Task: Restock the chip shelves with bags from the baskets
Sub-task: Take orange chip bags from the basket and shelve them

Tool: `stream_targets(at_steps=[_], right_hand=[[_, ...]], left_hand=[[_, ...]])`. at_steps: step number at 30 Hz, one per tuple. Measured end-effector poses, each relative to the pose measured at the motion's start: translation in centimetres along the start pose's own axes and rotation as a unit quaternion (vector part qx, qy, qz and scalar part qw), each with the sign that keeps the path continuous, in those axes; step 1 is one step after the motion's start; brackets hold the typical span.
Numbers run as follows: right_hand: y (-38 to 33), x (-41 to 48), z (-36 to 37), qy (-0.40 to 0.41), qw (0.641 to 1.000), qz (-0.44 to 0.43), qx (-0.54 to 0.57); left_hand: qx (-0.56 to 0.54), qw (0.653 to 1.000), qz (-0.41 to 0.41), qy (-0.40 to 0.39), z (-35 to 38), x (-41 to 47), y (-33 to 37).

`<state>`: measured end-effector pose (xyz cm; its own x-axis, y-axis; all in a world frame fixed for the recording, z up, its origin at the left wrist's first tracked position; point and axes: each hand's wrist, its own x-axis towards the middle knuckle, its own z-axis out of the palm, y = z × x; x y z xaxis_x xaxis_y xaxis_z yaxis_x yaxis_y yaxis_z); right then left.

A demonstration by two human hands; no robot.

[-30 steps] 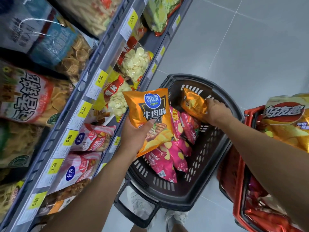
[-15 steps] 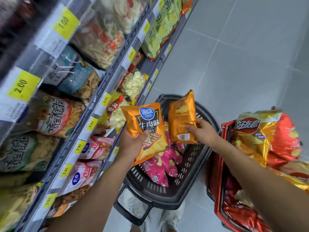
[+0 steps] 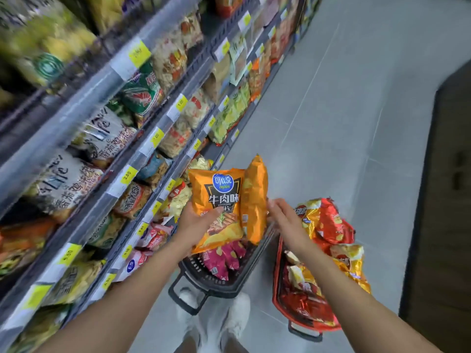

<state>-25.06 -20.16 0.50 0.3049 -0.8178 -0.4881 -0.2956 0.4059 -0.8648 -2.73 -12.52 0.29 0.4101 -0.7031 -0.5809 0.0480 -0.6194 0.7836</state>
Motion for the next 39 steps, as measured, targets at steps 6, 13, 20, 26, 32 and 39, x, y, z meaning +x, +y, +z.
stream_targets(at_steps=[6, 13, 20, 26, 32, 39], right_hand=[[-6.2, -5.8, -1.8, 0.068, 0.991, -0.116, -0.030], [-9.8, -10.9, -1.2, 0.101, 0.988, -0.112, 0.017], [-10.4, -18.5, 0.3, -0.053, 0.993, -0.050, 0.091], [-10.3, -27.1, 2.7, -0.104, 0.981, -0.031, 0.159], [-10.1, -32.5, 2.6, -0.076, 0.987, -0.046, 0.133], [-12.7, -36.5, 0.8, 0.005, 0.987, -0.161, 0.024]], left_hand=[[0.002, 0.999, 0.054, -0.002, -2.4, -7.5, 6.2], [-0.034, 0.993, 0.109, -0.038, -4.9, -15.0, 9.7], [-0.053, 0.986, 0.137, -0.073, -8.4, -22.9, 8.2], [-0.072, 0.981, 0.167, -0.068, -10.5, -30.0, 5.1], [-0.082, 0.980, 0.177, -0.029, -12.4, -35.4, 3.5], [-0.098, 0.971, 0.218, 0.020, -13.6, -42.1, 3.0]])
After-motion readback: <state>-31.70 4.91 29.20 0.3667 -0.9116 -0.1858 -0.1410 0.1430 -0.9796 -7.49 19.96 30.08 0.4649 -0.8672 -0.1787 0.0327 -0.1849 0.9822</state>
